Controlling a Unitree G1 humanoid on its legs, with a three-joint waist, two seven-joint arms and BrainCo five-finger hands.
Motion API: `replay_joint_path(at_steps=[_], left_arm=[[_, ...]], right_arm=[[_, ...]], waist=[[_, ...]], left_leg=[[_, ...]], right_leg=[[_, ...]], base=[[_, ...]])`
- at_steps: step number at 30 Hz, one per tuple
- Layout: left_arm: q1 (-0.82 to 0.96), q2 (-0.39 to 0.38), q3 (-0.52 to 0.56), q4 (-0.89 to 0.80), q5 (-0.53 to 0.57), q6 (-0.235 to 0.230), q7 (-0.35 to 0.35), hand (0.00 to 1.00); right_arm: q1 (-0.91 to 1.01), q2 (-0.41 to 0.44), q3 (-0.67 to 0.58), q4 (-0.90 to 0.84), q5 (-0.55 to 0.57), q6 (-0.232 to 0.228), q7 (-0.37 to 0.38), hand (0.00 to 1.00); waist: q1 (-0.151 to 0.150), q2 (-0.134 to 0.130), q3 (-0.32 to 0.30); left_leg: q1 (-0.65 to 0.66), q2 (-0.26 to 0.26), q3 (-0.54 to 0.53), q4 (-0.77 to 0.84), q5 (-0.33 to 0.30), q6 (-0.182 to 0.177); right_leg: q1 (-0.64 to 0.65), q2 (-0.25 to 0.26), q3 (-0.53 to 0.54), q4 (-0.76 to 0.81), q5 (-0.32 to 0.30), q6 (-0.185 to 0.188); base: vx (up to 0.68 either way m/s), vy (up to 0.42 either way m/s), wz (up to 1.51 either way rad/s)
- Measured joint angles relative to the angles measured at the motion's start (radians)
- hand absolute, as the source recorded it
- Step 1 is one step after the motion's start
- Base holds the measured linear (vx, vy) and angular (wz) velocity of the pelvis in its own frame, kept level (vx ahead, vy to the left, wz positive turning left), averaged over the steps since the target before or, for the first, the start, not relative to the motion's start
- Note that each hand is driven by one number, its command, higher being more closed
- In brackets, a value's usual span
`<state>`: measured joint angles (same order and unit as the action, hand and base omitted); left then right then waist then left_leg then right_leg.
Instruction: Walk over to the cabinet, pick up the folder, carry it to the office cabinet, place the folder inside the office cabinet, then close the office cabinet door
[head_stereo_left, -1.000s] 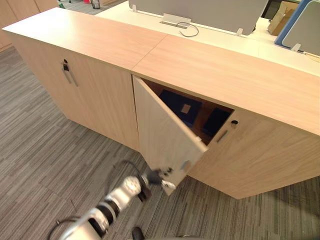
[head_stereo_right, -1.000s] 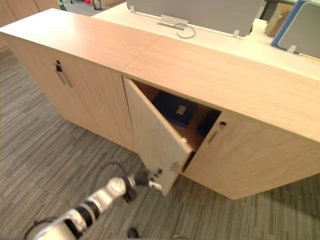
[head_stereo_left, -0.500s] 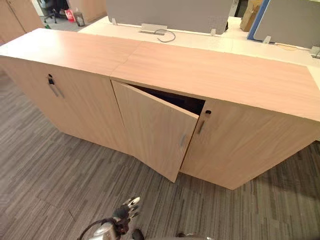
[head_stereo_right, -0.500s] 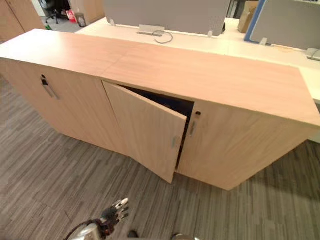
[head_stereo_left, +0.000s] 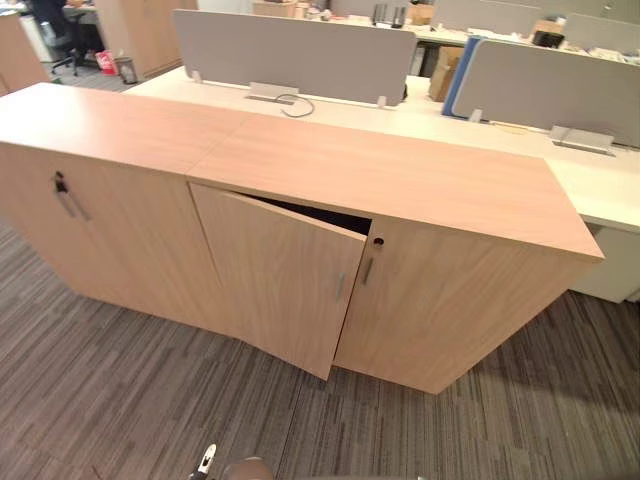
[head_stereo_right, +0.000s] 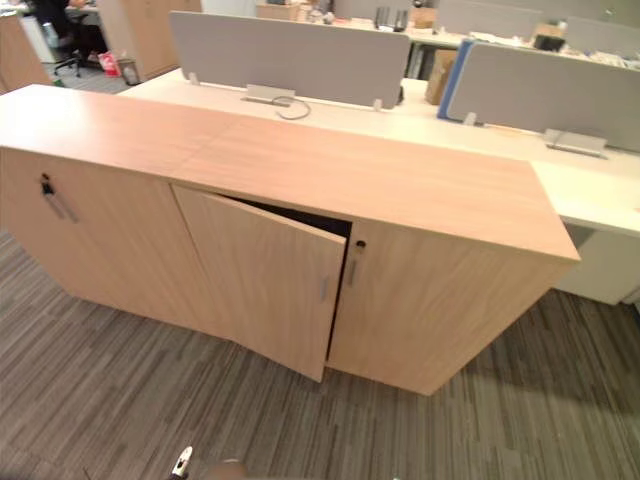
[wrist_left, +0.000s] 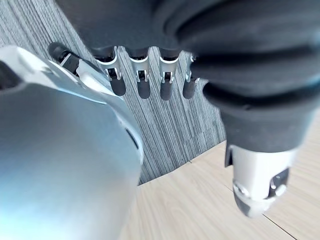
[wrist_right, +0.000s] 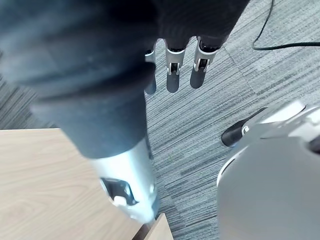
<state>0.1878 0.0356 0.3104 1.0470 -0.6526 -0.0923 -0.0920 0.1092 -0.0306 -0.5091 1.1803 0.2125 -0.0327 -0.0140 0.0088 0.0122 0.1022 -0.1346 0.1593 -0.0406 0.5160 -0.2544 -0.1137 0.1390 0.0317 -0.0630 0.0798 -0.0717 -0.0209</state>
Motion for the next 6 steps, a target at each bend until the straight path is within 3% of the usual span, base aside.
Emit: replay_joint_path(at_steps=[1,2,4,6], left_arm=[[0.006,-0.009,-0.018,0.002,0.000,-0.001,-0.010,0.00],[0.007,-0.006,-0.020,0.002,0.004,-0.005,-0.016,0.00],[0.000,0.012,-0.039,0.001,0.037,-0.014,-0.025,0.00],[-0.010,0.023,-0.070,0.002,0.080,-0.016,-0.032,0.00]], right_arm=[[-0.010,-0.015,0.006,0.009,-0.002,0.000,0.002,0.00],[-0.013,-0.019,0.035,0.009,-0.007,0.000,0.004,0.00],[0.004,-0.004,0.044,0.007,-0.039,0.001,0.011,0.00],[0.019,0.000,0.060,0.001,-0.040,0.003,0.012,0.00]], waist=[[0.002,0.019,-0.004],[0.004,0.020,-0.007],[-0.008,-0.014,-0.030],[-0.018,-0.032,-0.048]], left_leg=[[0.040,-0.033,-0.055,-0.094,0.061,0.021],[0.053,-0.040,-0.025,-0.122,0.070,0.038],[0.087,-0.081,0.002,-0.214,0.111,0.054],[0.136,-0.117,0.014,-0.330,0.170,0.067]], right_leg=[[-0.010,0.001,0.032,-0.001,0.003,0.014],[-0.007,-0.014,0.048,-0.007,0.005,0.024],[-0.012,-0.061,0.058,-0.026,0.012,0.046],[-0.017,-0.098,0.058,-0.038,0.014,0.062]], base=[[0.03,0.218,-0.81],[0.03,0.217,-0.63],[0.04,0.194,-0.18],[0.05,0.098,0.01]])
